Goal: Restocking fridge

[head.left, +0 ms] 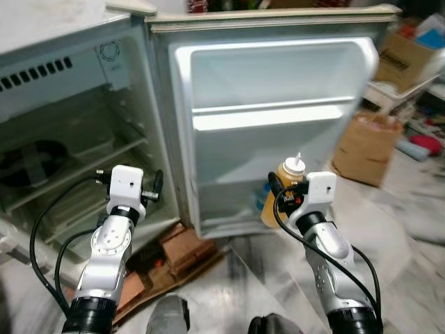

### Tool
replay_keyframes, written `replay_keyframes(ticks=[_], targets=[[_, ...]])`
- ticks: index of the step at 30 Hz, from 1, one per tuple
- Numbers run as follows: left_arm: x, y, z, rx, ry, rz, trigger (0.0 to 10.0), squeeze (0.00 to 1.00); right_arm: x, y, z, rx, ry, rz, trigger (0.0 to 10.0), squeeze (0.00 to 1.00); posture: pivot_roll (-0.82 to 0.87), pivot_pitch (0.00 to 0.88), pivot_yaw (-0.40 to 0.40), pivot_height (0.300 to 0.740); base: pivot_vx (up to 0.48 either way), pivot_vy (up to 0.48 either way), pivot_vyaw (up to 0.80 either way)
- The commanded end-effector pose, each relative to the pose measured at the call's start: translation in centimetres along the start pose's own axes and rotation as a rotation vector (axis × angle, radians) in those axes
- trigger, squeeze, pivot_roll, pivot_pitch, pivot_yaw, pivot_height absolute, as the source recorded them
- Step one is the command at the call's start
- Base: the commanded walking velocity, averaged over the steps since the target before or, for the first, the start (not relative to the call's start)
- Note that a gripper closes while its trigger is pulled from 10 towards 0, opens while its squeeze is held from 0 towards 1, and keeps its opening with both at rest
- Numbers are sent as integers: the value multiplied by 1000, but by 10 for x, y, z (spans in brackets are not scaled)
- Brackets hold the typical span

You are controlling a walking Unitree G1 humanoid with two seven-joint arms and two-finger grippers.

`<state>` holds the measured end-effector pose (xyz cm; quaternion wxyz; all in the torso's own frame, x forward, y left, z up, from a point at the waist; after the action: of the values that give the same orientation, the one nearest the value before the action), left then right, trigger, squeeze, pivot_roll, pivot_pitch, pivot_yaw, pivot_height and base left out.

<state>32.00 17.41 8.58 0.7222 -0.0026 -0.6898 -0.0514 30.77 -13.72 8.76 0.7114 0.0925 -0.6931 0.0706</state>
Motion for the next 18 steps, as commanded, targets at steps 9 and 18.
replay_keyframes(ticks=[9,18], targets=[[-1,-3,-1,0,6,-8,10000,0,15,-1,-5,8,-62,21,10000,0,37,20,13,740,-133,0,0],[-4,-3,0,2,22,-18,10000,0,19,3,-5,23,-82,27,10000,0,39,30,14,740,0,-167,147]])
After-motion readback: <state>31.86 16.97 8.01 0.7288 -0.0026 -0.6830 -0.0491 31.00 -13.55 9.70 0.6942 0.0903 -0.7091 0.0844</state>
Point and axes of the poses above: a point about 5 cm out from each wrist's last joint towards the gripper, its own z axis pointing back from the gripper into the wrist, its own x axis along the axis of the wrist's last joint, y = z × x, the point moved 3 cm from there along -z, pointing out of the wrist towards the gripper, and after that the axes turned 6 degrees about z, right-handed, at the moved point
